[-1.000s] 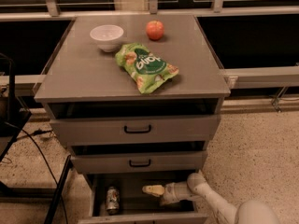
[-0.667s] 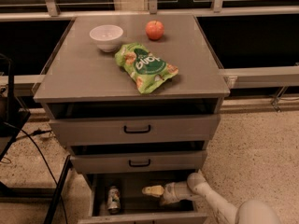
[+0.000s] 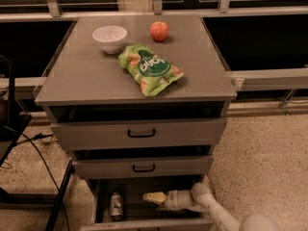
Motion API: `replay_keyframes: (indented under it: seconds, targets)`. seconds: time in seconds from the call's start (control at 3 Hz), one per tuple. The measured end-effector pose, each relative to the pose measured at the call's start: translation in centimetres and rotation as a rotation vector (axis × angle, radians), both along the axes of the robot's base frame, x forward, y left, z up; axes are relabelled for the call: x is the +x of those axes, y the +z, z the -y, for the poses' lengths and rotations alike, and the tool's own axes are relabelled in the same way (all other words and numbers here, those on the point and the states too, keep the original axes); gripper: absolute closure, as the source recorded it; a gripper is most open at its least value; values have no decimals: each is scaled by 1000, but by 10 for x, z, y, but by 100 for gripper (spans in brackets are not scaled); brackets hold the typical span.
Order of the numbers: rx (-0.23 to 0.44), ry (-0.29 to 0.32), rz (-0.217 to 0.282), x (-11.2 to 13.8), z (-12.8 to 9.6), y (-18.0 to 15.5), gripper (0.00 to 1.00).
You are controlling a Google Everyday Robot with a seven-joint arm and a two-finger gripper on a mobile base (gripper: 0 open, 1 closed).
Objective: Pick 7up can from bottom drawer and place on counter
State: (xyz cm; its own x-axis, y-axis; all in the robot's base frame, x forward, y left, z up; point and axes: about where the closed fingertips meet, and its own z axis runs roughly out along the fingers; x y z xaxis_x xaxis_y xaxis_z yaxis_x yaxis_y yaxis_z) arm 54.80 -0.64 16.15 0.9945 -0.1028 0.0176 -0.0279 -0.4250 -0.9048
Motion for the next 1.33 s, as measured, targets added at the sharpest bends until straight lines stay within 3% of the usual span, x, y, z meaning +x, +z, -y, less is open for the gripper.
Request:
replay_keyframes:
  seconds: [0.67, 1.33]
  targets:
    - [90, 0, 78, 6, -27, -6, 19]
    - [89, 21, 137, 7, -42, 6, 20]
